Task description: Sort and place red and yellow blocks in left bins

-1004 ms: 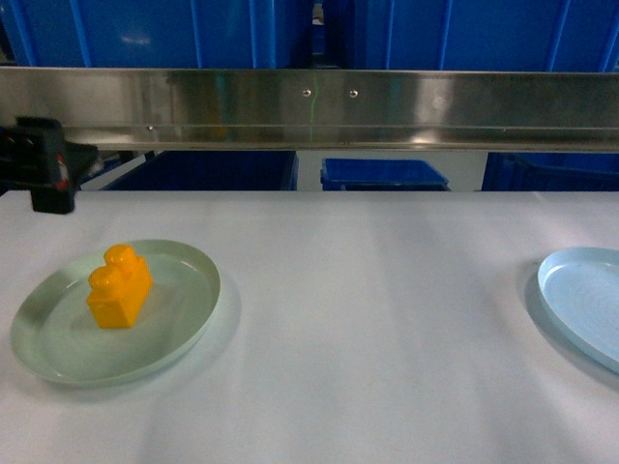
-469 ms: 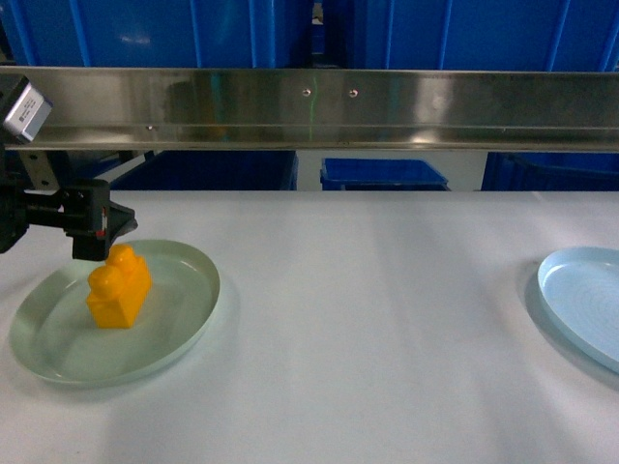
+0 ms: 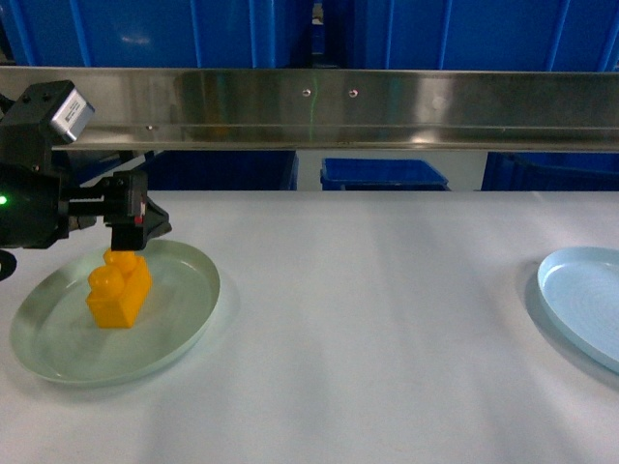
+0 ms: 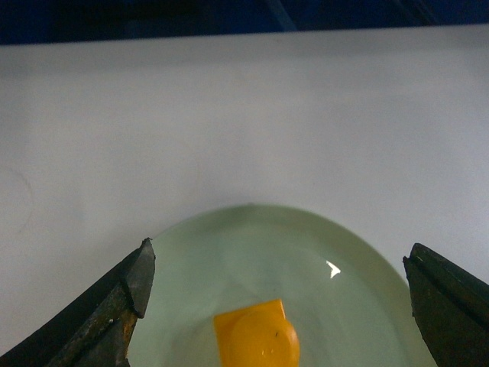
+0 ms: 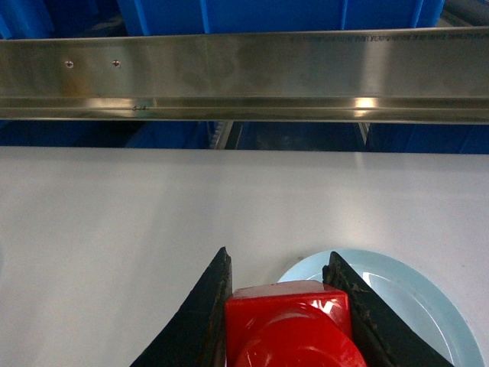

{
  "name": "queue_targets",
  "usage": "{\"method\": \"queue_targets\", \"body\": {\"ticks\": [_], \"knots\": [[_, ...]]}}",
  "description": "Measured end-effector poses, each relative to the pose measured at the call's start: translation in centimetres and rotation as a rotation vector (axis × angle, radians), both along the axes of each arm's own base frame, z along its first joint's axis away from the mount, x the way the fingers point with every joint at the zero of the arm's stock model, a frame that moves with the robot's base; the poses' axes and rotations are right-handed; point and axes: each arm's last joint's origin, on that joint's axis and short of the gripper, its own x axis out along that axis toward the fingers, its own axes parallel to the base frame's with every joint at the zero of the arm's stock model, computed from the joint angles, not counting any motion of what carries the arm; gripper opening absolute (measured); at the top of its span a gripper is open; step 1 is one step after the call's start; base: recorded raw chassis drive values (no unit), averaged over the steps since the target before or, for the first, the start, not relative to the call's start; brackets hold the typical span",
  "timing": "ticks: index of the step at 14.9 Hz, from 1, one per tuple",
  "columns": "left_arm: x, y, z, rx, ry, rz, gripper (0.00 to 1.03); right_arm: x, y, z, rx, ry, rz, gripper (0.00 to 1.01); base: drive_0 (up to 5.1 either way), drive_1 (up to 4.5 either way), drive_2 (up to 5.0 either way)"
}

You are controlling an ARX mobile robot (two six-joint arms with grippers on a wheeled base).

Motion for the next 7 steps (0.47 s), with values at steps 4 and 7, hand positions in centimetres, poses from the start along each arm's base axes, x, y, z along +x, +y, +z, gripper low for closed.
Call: {"method": "queue_targets", "body": {"ticks": [4,7], "knots": [[0.4,-0.8,0.34,-0.004,0.028,0.058,0.98,0.0,0.0,0.0,0.0,0.0,0.0,0.29,0.0,0.0,0.0],[0.4,-1.09,-0.35,0.013,0.057,0.081,0.98,0.0,0.0,0.0,0.0,0.0,0.0,0.29,0.0,0.0,0.0]]}}
